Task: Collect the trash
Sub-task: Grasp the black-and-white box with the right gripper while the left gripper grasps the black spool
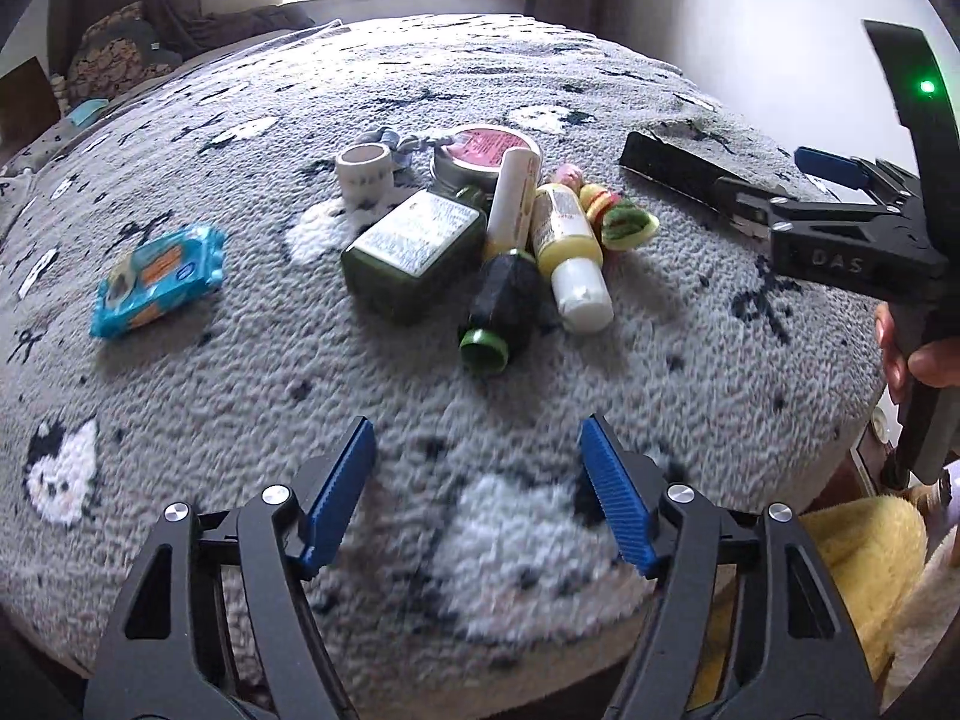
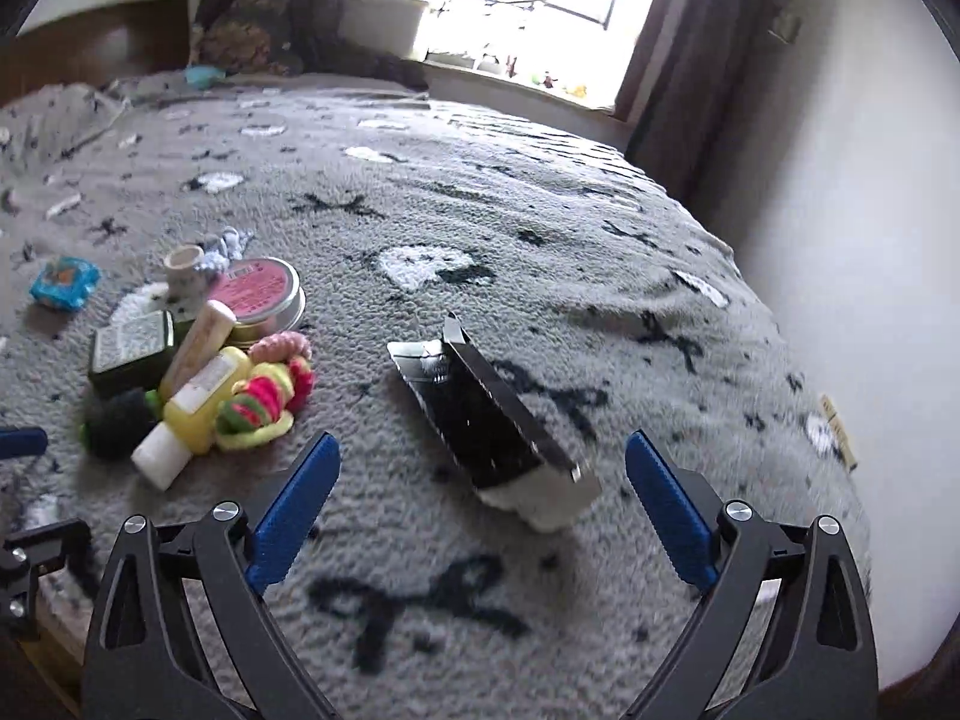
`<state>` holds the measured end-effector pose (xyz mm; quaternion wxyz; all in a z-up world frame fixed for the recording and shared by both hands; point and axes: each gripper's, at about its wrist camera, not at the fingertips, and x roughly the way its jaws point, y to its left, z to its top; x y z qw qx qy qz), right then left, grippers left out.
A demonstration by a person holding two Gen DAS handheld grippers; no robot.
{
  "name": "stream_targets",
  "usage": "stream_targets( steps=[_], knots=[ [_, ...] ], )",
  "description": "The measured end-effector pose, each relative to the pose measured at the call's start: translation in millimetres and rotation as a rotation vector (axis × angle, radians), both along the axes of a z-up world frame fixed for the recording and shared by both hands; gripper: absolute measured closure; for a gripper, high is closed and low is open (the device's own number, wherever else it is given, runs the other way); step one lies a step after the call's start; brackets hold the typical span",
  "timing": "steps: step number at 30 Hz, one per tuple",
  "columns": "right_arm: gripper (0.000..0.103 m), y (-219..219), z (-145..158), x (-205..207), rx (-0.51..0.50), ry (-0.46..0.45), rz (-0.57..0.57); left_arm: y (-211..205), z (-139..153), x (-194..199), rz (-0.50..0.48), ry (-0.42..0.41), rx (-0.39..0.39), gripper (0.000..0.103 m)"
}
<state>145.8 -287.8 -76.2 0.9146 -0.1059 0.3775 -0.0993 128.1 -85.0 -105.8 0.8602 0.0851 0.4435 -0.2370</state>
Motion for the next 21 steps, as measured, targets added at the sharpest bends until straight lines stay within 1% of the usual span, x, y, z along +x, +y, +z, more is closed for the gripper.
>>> stream_targets(
  steps=[2, 5, 7, 8, 10, 11, 12, 13, 16, 18, 21],
  knots=[
    [0.007, -0.6, -6.9, 16.7, -0.028, 0.045, -0.003, -5.1, -0.5, 8.3, -0.003, 0.01, -0.003, 0.039],
    [0.007, -2.6, -19.5, 33.1, -0.048, 0.1, -0.003, -13.2, -1.7, 20.4, -0.007, 0.019, 0.001, 0.045],
    [0.009, -5.2, -28.8, 41.5, -0.044, 0.134, -0.005, -17.6, -1.8, 27.3, -0.013, 0.024, -0.003, 0.054],
    [0.011, -7.6, -32.7, 45.4, -0.041, 0.147, -0.013, -19.6, -1.9, 30.9, -0.015, 0.026, -0.004, 0.056],
    [0.025, -14.9, -36.2, 51.1, 0.008, 0.159, -0.023, -23.8, -2.2, 38.6, -0.019, 0.028, -0.008, 0.067],
    [0.029, -20.7, -36.3, 53.1, 0.057, 0.162, -0.028, -25.8, -3.0, 42.4, -0.023, 0.031, -0.008, 0.069],
    [0.037, -23.7, -36.7, 54.9, 0.082, 0.164, -0.032, -26.9, -3.0, 44.6, -0.027, 0.032, -0.009, 0.074],
    [0.043, -26.9, -36.8, 55.9, 0.104, 0.166, -0.034, -28.3, -3.3, 47.5, -0.032, 0.035, -0.014, 0.077],
    [0.056, -31.3, -36.3, 56.6, 0.148, 0.177, -0.02, -30.3, -2.4, 50.8, -0.039, 0.039, -0.018, 0.078],
    [0.059, -34.2, -33.4, 52.8, 0.175, 0.176, -0.024, -29.5, -0.7, 48.3, -0.044, 0.03, -0.014, 0.078],
    [0.064, -39.9, -28.0, 42.3, 0.241, 0.179, -0.019, -24.0, 5.1, 38.2, -0.042, -0.001, -0.006, 0.078]
  ],
)
